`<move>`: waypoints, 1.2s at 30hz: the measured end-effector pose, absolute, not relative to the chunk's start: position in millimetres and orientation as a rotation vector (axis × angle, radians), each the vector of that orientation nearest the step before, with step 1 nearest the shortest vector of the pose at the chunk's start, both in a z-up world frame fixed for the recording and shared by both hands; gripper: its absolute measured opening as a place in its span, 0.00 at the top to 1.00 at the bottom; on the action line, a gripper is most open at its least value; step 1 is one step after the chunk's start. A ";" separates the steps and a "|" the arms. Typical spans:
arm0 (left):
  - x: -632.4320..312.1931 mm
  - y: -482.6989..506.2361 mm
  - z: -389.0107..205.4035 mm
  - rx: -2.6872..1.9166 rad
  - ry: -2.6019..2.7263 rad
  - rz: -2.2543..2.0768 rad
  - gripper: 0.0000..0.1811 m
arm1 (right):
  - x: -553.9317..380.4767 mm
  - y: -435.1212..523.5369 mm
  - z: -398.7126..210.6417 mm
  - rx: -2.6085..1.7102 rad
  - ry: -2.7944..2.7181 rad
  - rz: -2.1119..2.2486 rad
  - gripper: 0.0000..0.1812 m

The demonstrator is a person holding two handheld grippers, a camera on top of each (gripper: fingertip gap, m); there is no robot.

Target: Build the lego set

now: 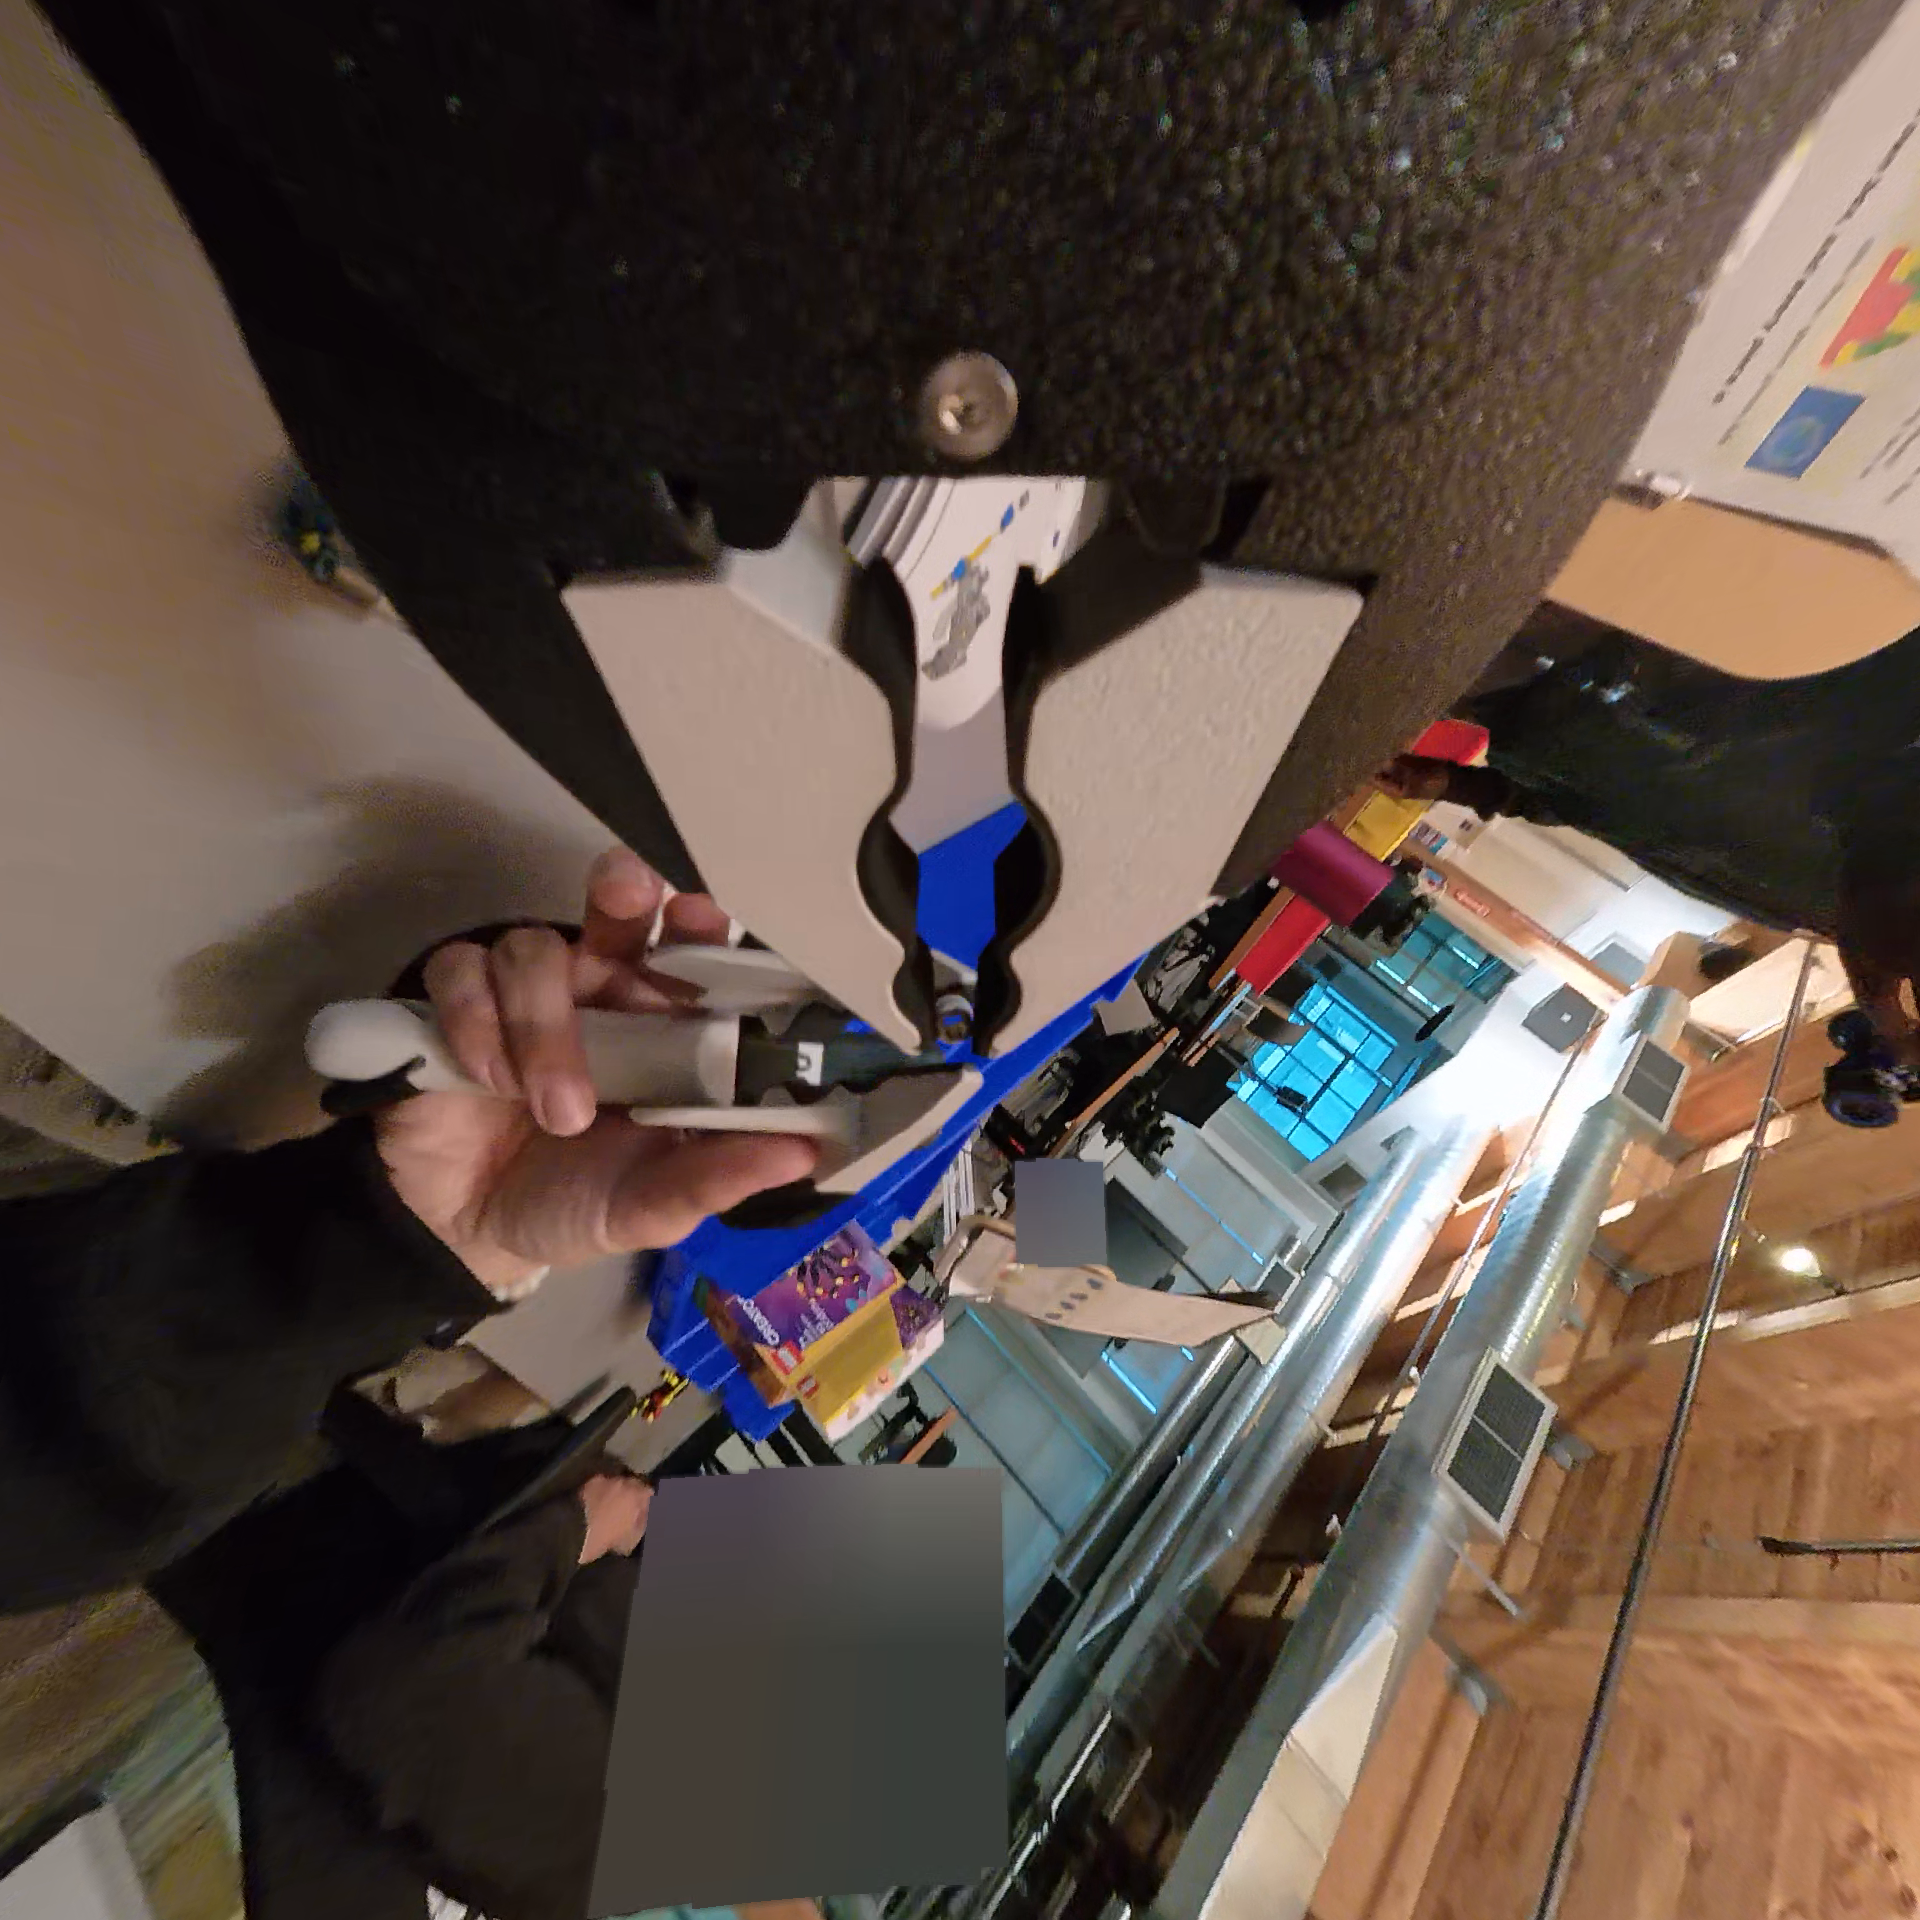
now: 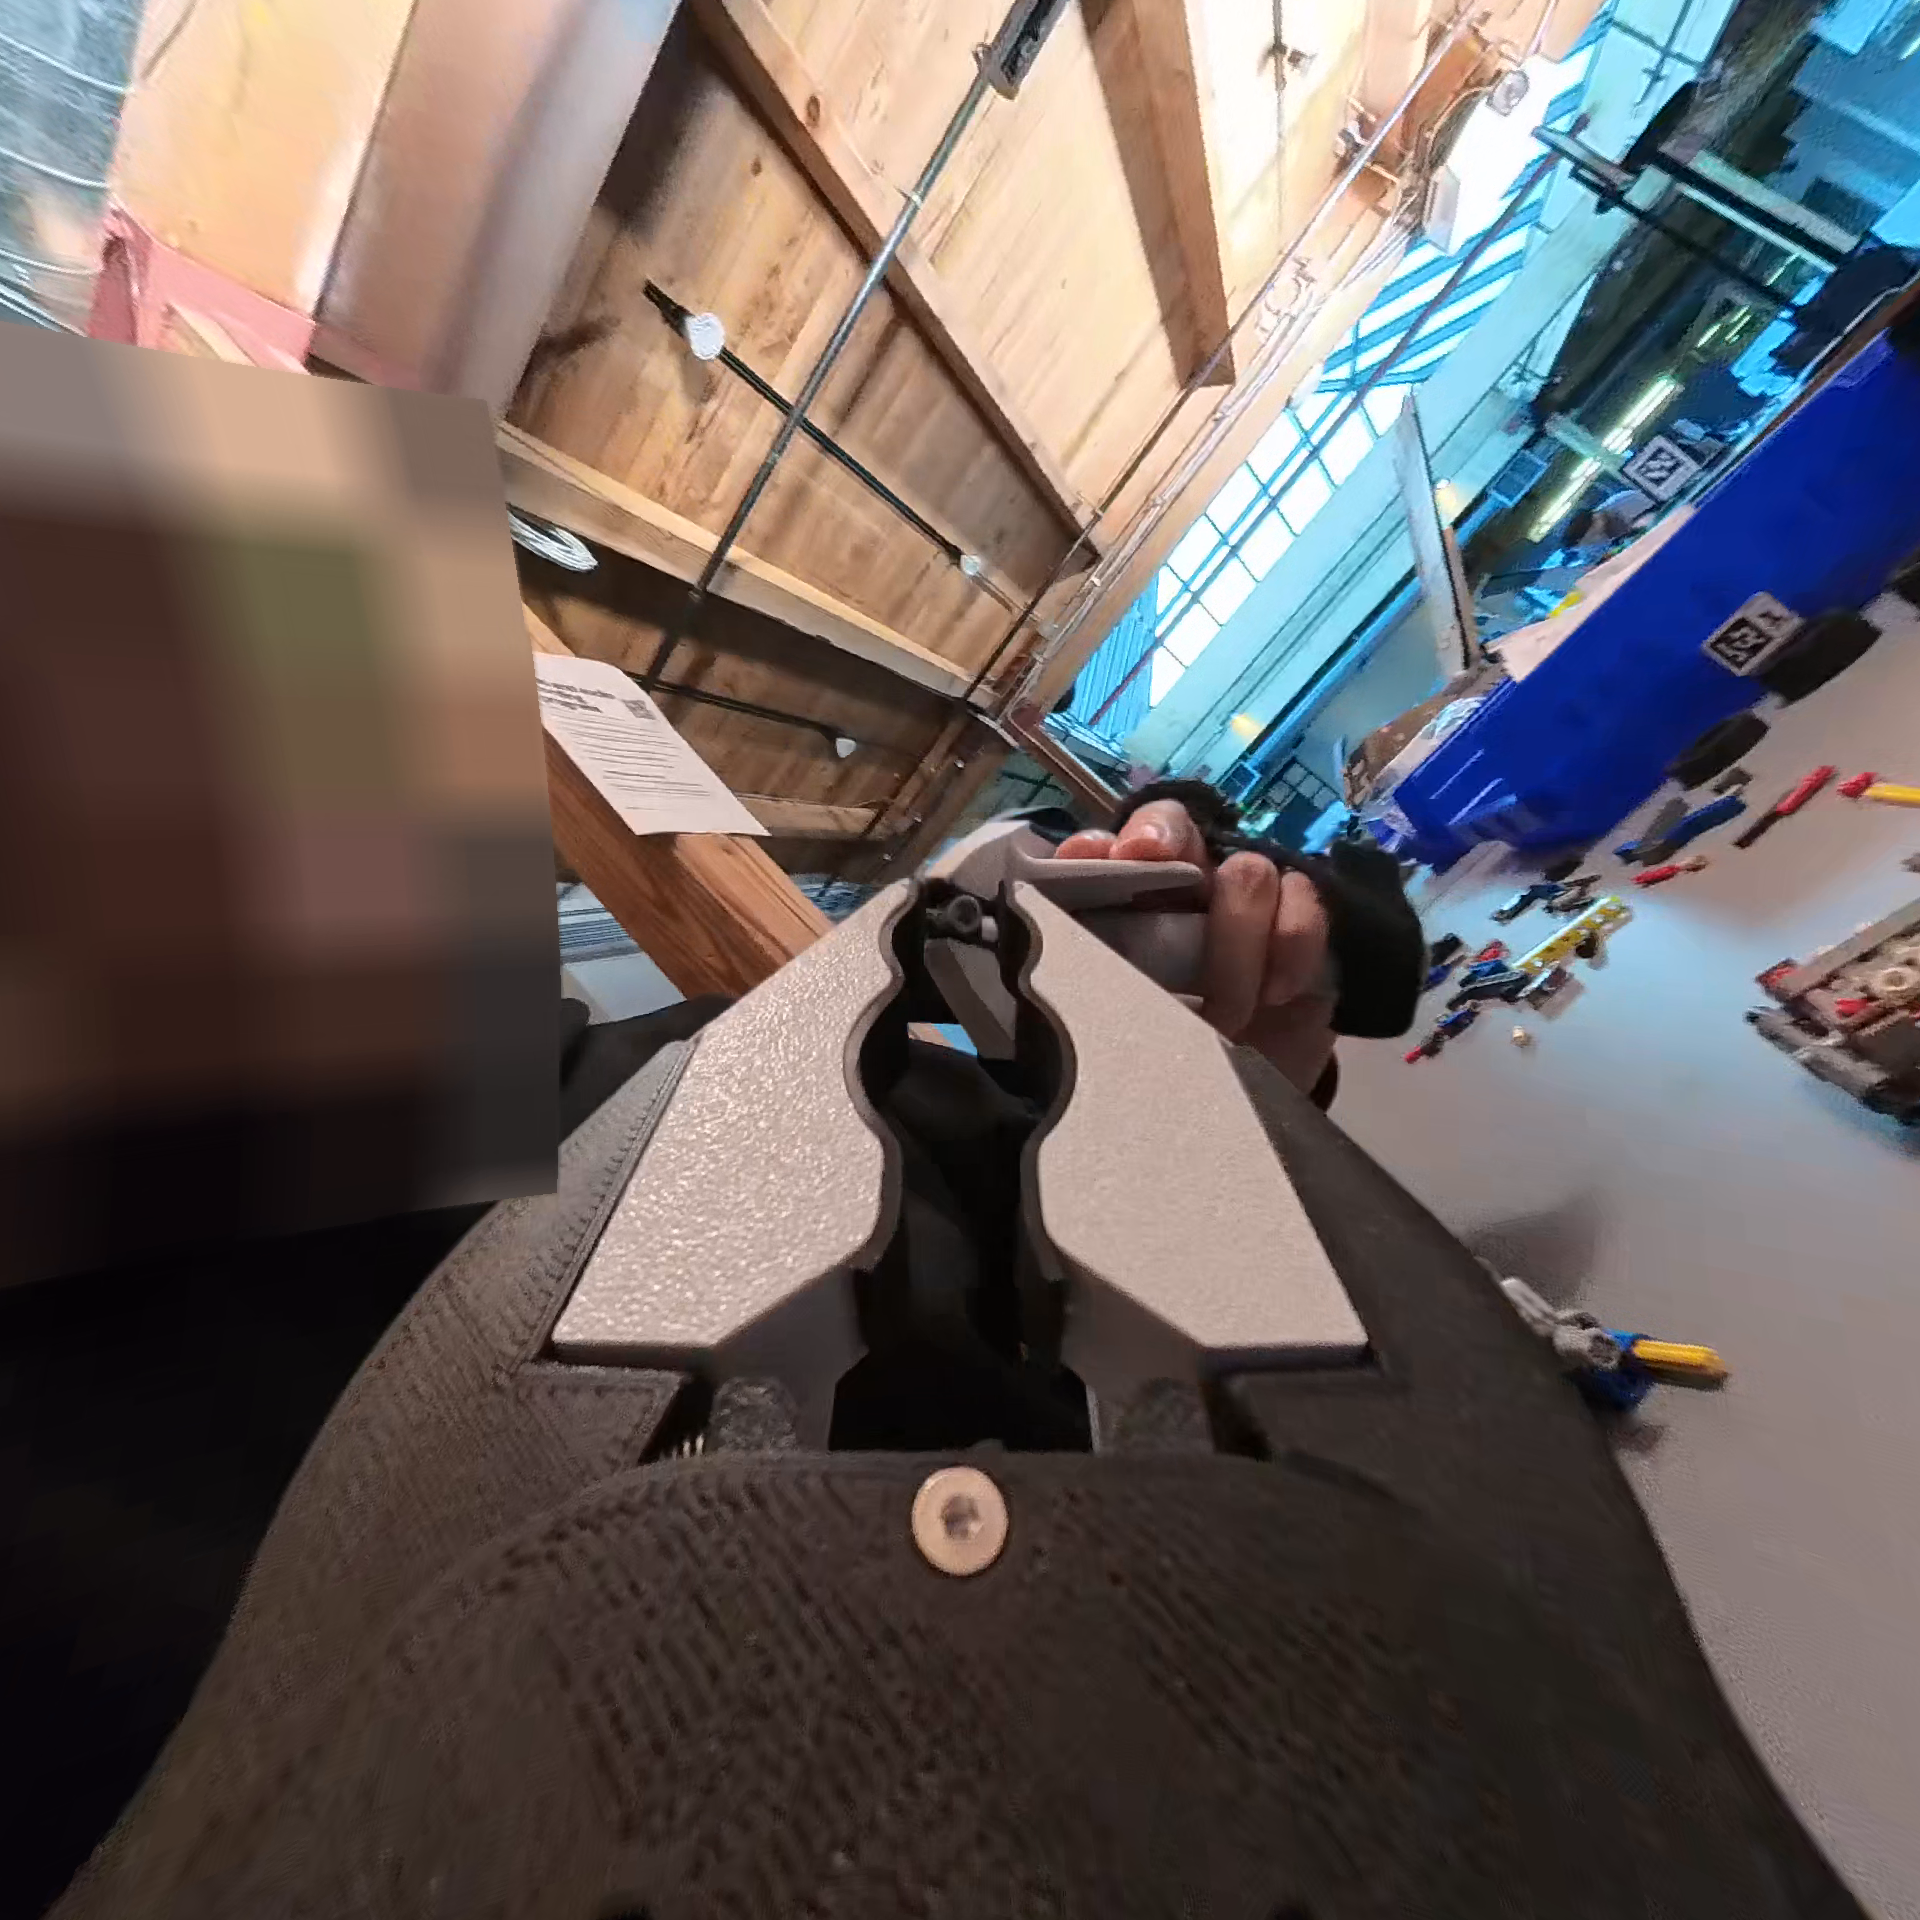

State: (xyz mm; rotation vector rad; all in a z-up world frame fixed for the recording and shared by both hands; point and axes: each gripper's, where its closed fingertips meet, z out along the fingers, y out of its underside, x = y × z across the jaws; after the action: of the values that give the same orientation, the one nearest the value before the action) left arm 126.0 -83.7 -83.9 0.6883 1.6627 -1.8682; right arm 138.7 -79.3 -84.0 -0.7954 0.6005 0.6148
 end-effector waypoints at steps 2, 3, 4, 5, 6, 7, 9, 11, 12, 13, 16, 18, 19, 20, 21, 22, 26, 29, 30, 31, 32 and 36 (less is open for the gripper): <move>122.8 -85.6 -81.3 0.708 1.652 -1.885 0.98 | 135.3 -75.9 -83.6 -0.797 0.588 0.640 0.93; 121.6 -86.4 -80.4 0.715 1.647 -1.890 0.98 | 132.8 -74.5 -81.8 -0.794 0.572 0.656 0.92; 120.8 -87.2 -80.0 0.721 1.645 -1.892 0.98 | 130.6 -73.6 -80.0 -0.789 0.559 0.675 0.92; 120.4 -87.7 -79.9 0.726 1.644 -1.893 0.98 | 129.0 -72.1 -79.7 -0.790 0.554 0.695 0.92; 119.9 -87.8 -79.7 0.731 1.643 -1.894 0.98 | 127.0 -70.5 -79.3 -0.793 0.546 0.712 0.92; 119.7 -87.7 -79.2 0.734 1.640 -1.893 0.98 | 125.0 -70.0 -77.9 -0.788 0.532 0.723 0.93; 119.3 -86.9 -78.6 0.740 1.635 -1.895 0.98 | 124.8 -70.2 -76.7 -0.778 0.529 0.732 0.94; 119.0 -86.5 -78.9 0.753 1.633 -1.888 0.98 | 124.8 -70.8 -76.7 -0.778 0.523 0.724 0.95; 119.2 -86.4 -79.1 0.760 1.628 -1.880 0.98 | 125.5 -71.7 -76.6 -0.771 0.525 0.726 0.95; 119.5 -86.3 -78.9 0.765 1.624 -1.877 0.98 | 126.6 -73.2 -75.7 -0.759 0.526 0.724 0.95; 122.0 -86.5 -80.1 0.775 1.630 -1.859 0.98 | 130.4 -74.1 -77.7 -0.777 0.544 0.678 0.97; 124.0 -86.1 -81.4 0.781 1.626 -1.842 0.98 | 131.8 -73.5 -78.7 -0.809 0.555 0.640 0.97; 125.3 -86.0 -82.6 0.781 1.632 -1.831 0.98 | 132.7 -73.3 -79.9 -0.833 0.558 0.607 0.97; 126.8 -85.8 -84.2 0.780 1.642 -1.818 0.98 | 133.7 -73.1 -81.5 -0.856 0.561 0.574 0.97; 128.3 -85.8 -86.0 0.776 1.654 -1.804 0.98 | 134.8 -73.4 -82.9 -0.876 0.565 0.542 0.97; 129.8 -85.7 -87.3 0.769 1.665 -1.792 0.98 | 136.1 -73.9 -84.2 -0.894 0.572 0.511 0.97; 135.0 -85.4 -90.0 0.728 1.703 -1.780 0.97 | 141.5 -78.4 -85.8 -0.949 0.600 0.395 0.97; 138.5 -86.2 -97.0 0.700 1.757 -1.769 0.94 | 148.6 -88.2 -86.7 -0.956 0.635 0.299 0.97; 139.1 -86.2 -98.8 0.687 1.769 -1.771 0.94 | 149.9 -91.0 -88.3 -0.968 0.644 0.273 0.97; 138.7 -86.2 -101.3 0.682 1.788 -1.775 0.93 | 150.3 -92.0 -91.3 -0.996 0.652 0.252 0.97; 138.7 -86.2 -104.6 0.672 1.814 -1.774 0.92 | 151.5 -92.8 -94.9 -1.031 0.665 0.221 0.98; 147.0 -81.4 -125.3 0.594 1.984 -1.689 0.90 | 165.6 -106.5 -113.2 -1.182 0.785 0.014 0.97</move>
State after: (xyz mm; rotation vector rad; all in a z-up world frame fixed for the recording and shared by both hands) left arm 147.0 -81.4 -125.3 0.5936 1.9838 -1.6889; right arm 165.6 -106.5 -113.2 -1.1824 0.7850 0.0144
